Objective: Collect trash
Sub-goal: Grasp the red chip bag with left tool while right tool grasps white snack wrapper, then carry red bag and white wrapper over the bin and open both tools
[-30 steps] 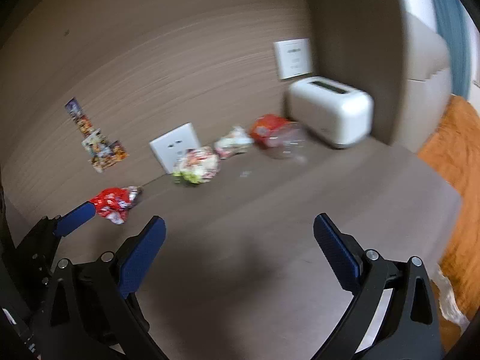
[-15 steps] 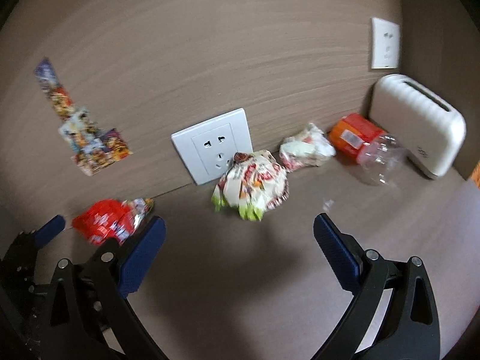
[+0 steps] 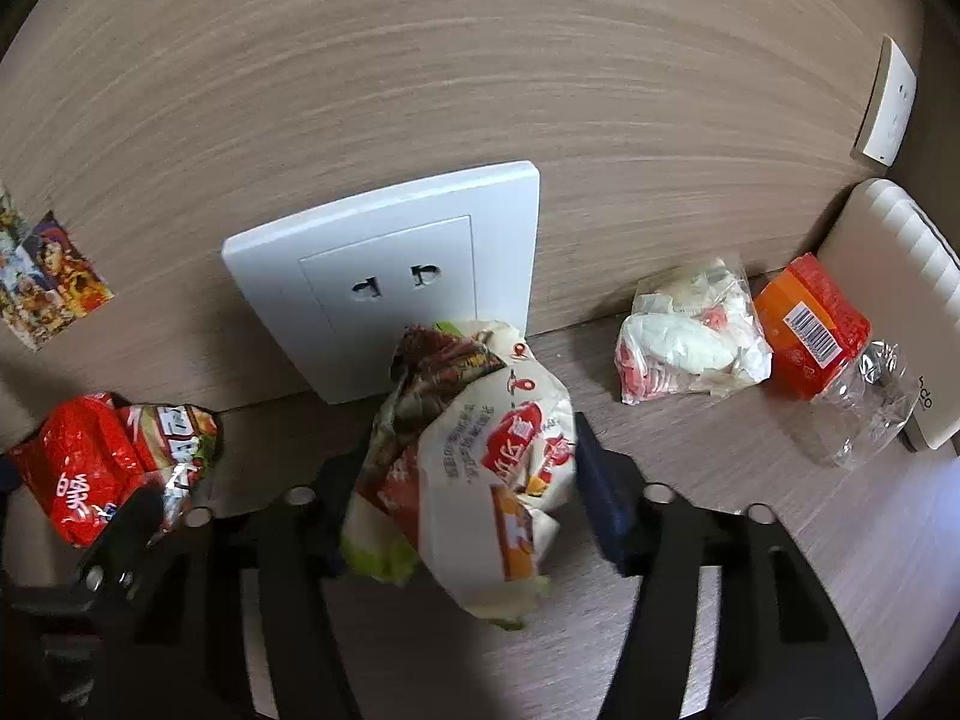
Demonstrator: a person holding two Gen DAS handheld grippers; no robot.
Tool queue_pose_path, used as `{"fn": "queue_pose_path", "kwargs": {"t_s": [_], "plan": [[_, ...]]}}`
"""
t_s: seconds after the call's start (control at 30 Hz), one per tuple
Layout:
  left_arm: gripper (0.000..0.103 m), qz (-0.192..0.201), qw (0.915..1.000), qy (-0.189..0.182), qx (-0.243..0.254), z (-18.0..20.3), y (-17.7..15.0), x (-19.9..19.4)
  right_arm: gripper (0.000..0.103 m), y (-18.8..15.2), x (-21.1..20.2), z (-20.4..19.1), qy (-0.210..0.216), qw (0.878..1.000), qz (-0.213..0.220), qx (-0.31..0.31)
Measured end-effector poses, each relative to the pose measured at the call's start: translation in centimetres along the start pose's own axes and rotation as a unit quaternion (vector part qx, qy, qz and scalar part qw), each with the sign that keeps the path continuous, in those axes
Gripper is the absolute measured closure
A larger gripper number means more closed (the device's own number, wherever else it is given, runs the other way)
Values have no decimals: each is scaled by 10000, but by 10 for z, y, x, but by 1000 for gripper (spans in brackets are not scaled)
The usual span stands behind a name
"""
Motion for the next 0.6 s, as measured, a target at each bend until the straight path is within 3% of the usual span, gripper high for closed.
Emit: {"fn": "queue_pose_path", "kwargs": {"t_s": [0.03, 0.33, 0.6], "plan": [[33, -32, 9999, -92, -23, 1, -1, 1, 46, -1, -3, 1, 26, 10000, 29, 4], [40, -99, 9981, -597, 146, 13, -15, -14, 46, -28, -62, 24, -30, 9993, 355, 77], [41, 136, 9935, -1096, 273, 22, -22, -72, 46, -84, -129, 61, -209, 9976, 412, 511]]}}
Point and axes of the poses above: each gripper's, at about its wrist camera, not at the fingertips, and x roughly the way its jaws point, z to its right, y to its top, the point moved 7 cm from there along x, roughly the way its jaws point, and after that the axes turned 6 degrees about -y, right-handed, at the moved point
